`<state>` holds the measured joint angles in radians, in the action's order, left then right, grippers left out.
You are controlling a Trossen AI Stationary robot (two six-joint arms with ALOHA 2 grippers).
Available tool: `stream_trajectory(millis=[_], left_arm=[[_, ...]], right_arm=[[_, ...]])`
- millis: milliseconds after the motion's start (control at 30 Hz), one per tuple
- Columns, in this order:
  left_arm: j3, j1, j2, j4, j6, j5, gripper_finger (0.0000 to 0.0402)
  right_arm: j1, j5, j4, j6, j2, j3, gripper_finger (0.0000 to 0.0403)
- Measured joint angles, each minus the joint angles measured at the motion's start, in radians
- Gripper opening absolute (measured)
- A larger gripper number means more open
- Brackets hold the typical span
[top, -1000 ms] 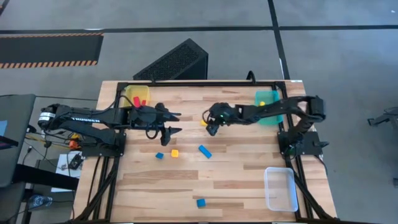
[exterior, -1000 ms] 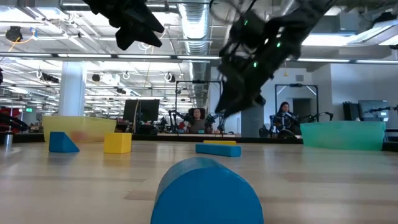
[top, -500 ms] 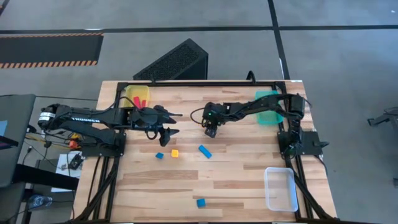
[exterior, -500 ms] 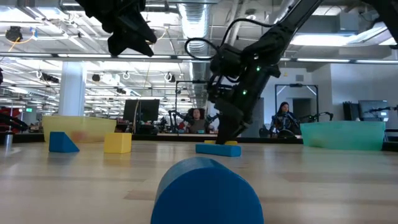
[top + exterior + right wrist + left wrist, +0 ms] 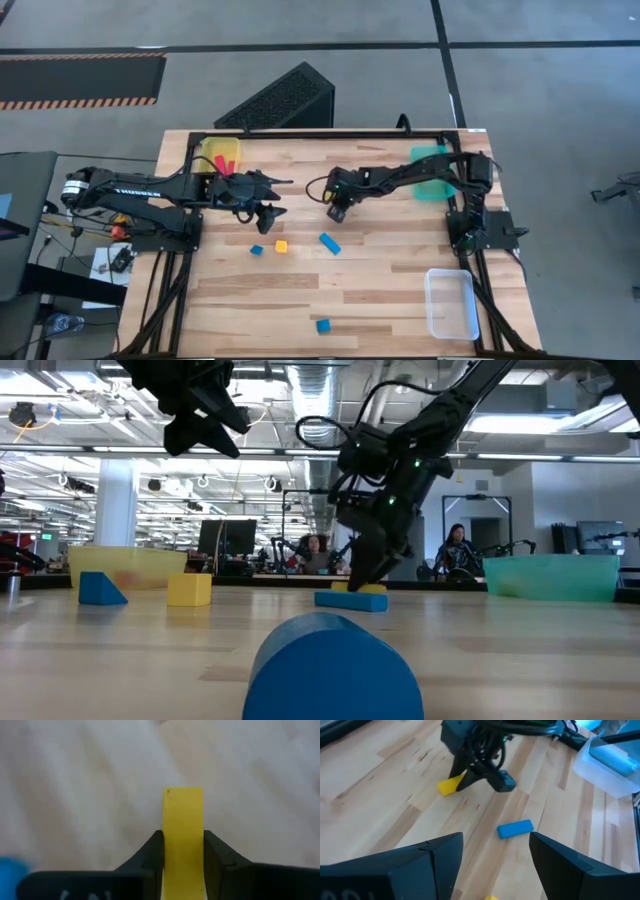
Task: Sort & place blocks by color
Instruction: Put the right yellow block into the green bin
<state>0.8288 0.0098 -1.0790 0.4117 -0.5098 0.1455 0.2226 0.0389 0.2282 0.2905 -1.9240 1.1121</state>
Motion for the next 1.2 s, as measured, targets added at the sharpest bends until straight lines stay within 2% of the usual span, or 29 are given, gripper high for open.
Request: stream_trajectory(millis=[167, 400, 500, 733, 933, 1100, 1200], left_arm=[[0.0, 0.0, 0.0, 0.0, -0.032, -0.007, 0.0214], [0.0, 0.0, 0.0, -0.036, -0.034, -0.01, 0.0214], [0.0, 0.0, 0.0, -0.061, -0.023, -0.018, 0.0214], [0.0, 0.0, 0.0, -0.073, -0.016, 0.029, 0.0214], [0.0, 0.003, 0.0, -0.102, 0.031, 0.016, 0.0214], [0.0, 0.001, 0.0, -0.228, 0.075, -0.035, 0.0214], [0.0, 0.001, 0.0, -0.275, 0.077, -0.029, 0.0214]], right_arm=[[-0.019, -0.026, 0.008, 0.061, 0.052, -0.003, 0.0092], [-0.081, 0.011, -0.001, 0.147, 0.153, -0.003, 0.0101], [-0.124, 0.072, 0.0, 0.166, 0.215, -0.002, 0.0102], [-0.206, 0.314, 0.062, 0.184, 0.373, -0.001, 0.0095], [-0.222, 0.491, 0.327, 0.269, 0.484, -0.001, 0.0095], [-0.2, 0.616, 0.638, 0.444, 0.566, -0.007, 0.0095], [-0.16, 0.645, 0.788, 0.551, 0.615, -0.052, 0.0095]])
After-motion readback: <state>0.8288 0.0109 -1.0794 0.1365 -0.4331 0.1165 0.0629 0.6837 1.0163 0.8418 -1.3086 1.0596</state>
